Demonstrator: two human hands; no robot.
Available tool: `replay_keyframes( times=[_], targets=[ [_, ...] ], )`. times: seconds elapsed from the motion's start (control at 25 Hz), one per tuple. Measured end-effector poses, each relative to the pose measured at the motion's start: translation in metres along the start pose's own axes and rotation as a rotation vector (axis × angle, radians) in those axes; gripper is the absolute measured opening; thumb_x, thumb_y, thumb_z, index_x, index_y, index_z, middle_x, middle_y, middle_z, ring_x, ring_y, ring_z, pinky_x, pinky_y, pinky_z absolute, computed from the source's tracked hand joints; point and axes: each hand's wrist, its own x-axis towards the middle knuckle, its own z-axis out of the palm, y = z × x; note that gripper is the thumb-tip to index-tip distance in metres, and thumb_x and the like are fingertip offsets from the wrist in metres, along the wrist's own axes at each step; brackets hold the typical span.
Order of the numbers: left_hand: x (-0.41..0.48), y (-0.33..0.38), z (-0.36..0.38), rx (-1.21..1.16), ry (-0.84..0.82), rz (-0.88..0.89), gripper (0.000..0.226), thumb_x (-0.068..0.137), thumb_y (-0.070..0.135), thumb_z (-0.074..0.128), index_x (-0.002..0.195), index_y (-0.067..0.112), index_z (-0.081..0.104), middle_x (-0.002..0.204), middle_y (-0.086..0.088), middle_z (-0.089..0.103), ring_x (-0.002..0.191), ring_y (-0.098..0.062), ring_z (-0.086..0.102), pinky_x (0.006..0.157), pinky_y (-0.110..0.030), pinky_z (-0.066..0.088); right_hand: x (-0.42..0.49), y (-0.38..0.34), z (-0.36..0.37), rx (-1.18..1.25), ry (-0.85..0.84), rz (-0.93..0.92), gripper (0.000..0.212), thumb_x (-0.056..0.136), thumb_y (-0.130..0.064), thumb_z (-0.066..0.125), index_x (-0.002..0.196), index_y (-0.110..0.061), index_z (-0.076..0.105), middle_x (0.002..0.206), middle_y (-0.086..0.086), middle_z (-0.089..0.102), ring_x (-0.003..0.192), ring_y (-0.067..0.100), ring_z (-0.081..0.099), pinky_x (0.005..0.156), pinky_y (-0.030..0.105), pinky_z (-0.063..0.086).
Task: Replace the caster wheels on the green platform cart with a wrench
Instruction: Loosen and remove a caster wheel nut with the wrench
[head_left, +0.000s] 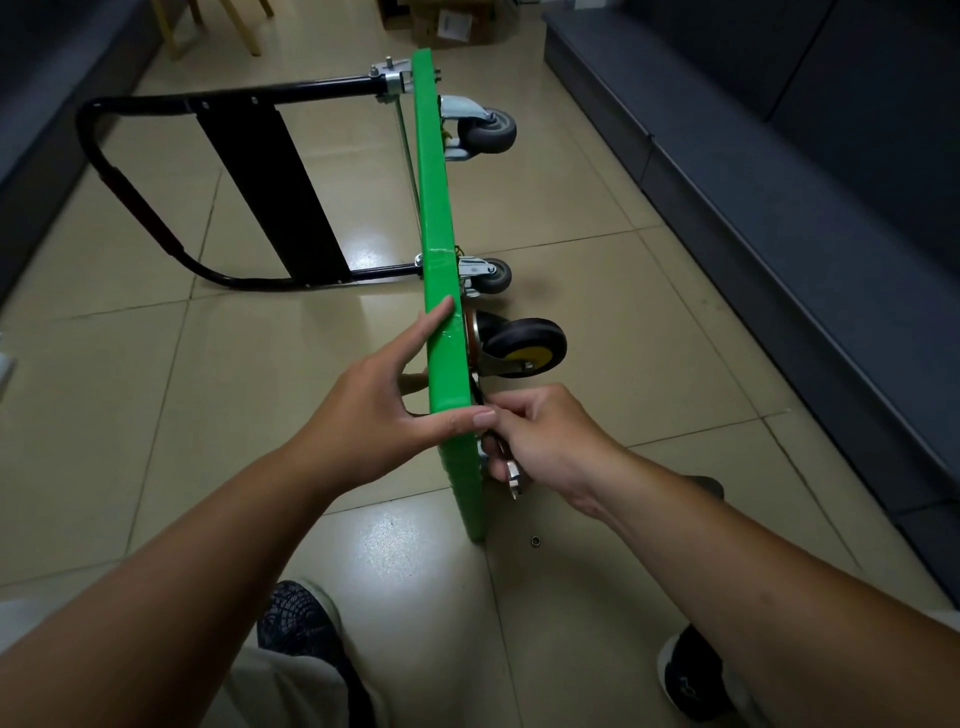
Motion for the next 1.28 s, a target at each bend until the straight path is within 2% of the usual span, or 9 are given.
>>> replay_keyframes(
  times=[0.12, 0.24, 0.4, 0.6, 0.76, 0.88, 0.96, 1.04, 1.28],
  targets=[
    [-0.002, -0.001, -0.001, 0.004, -0.004, -0.003, 0.106, 0.062, 0.064, 0.076, 0.153, 0.056, 0.02, 0.152, 0.027, 0.027, 0.133, -0.009, 0.046, 0.095, -0.033, 0.057, 0.002, 0.01, 0.004, -0.097, -0.012, -0.075, 0.026, 0.106, -0.026, 0.049, 0.121, -0.023, 0.071, 0.065, -0.017, 0.067, 0.053, -0.002, 0.061, 0.057, 0.02, 0.05],
    [-0.003, -0.001, -0.002, -0.01, -0.005, -0.019, 0.106, 0.063, 0.063, 0.076, 0.152, 0.059, 0.02, 0.152, 0.028, 0.026, 0.131, -0.01, 0.047, 0.089, -0.029, 0.059, 0.003, 0.03, 0.012, -0.215, -0.008, -0.143, 0.028, 0.106, -0.029, 0.046, 0.127, -0.029, 0.064, 0.069, -0.015, 0.07, 0.055, 0.007, 0.065, 0.056, 0.027, 0.053],
    [-0.003, 0.0, -0.001, -0.029, -0.006, -0.027, 0.105, 0.063, 0.062, 0.077, 0.151, 0.059, 0.02, 0.15, 0.031, 0.025, 0.13, -0.008, 0.045, 0.084, -0.022, 0.058, 0.014, 0.07, 0.012, -0.404, 0.083, -0.297, 0.04, 0.106, -0.027, 0.047, 0.145, -0.035, 0.047, 0.111, -0.01, 0.069, 0.096, 0.015, 0.07, 0.078, 0.03, 0.06],
    [-0.001, 0.001, 0.0, 0.001, -0.001, -0.009, 0.104, 0.062, 0.066, 0.075, 0.15, 0.06, 0.021, 0.137, 0.049, 0.024, 0.127, 0.001, 0.043, 0.09, -0.021, 0.054, 0.051, 0.088, 0.015, -0.522, 0.191, -0.323, 0.039, 0.102, -0.014, 0.053, 0.141, -0.021, 0.052, 0.122, 0.008, 0.066, 0.11, 0.025, 0.063, 0.089, 0.037, 0.055],
    [0.001, 0.003, -0.001, -0.001, -0.003, -0.017, 0.105, 0.06, 0.068, 0.076, 0.15, 0.061, 0.021, 0.132, 0.052, 0.024, 0.128, -0.002, 0.045, 0.091, -0.03, 0.058, 0.056, 0.103, 0.009, -0.642, 0.265, -0.351, 0.038, 0.1, -0.013, 0.053, 0.137, -0.02, 0.054, 0.113, 0.011, 0.068, 0.099, 0.029, 0.065, 0.079, 0.045, 0.056],
    [0.0, 0.005, -0.001, -0.021, -0.007, -0.033, 0.106, 0.06, 0.068, 0.077, 0.15, 0.061, 0.023, 0.144, 0.041, 0.028, 0.132, -0.012, 0.047, 0.09, -0.04, 0.06, 0.046, 0.127, -0.007, -0.764, 0.235, -0.029, 0.034, 0.092, -0.015, 0.053, 0.125, -0.017, 0.062, 0.099, 0.014, 0.07, 0.092, 0.036, 0.067, 0.076, 0.043, 0.056],
    [-0.001, 0.005, 0.0, -0.022, -0.01, -0.041, 0.105, 0.061, 0.067, 0.078, 0.15, 0.061, 0.023, 0.15, 0.031, 0.027, 0.135, -0.019, 0.048, 0.088, -0.043, 0.06, 0.04, 0.124, -0.015, -0.616, 0.272, 0.186, 0.023, 0.089, -0.015, 0.054, 0.106, -0.008, 0.068, 0.089, 0.015, 0.071, 0.085, 0.034, 0.069, 0.072, 0.036, 0.055],
    [-0.002, 0.006, 0.0, -0.015, -0.008, -0.045, 0.104, 0.062, 0.065, 0.078, 0.151, 0.06, 0.023, 0.153, 0.028, 0.027, 0.136, -0.021, 0.049, 0.087, -0.042, 0.06, 0.034, 0.096, -0.014, -0.438, 0.284, 0.268, 0.017, 0.093, -0.017, 0.057, 0.098, -0.007, 0.069, 0.085, 0.013, 0.072, 0.07, 0.024, 0.067, 0.061, 0.03, 0.051],
    [-0.004, 0.007, -0.001, -0.02, 0.002, -0.032, 0.106, 0.061, 0.064, 0.079, 0.152, 0.057, 0.024, 0.151, 0.028, 0.029, 0.136, -0.021, 0.049, 0.094, -0.042, 0.058, 0.012, -0.016, 0.003, -0.12, 0.167, 0.224, 0.029, 0.101, -0.024, 0.04, 0.101, -0.007, 0.064, 0.081, 0.011, 0.066, 0.053, 0.018, 0.05, 0.044, 0.023, 0.033]
  ],
)
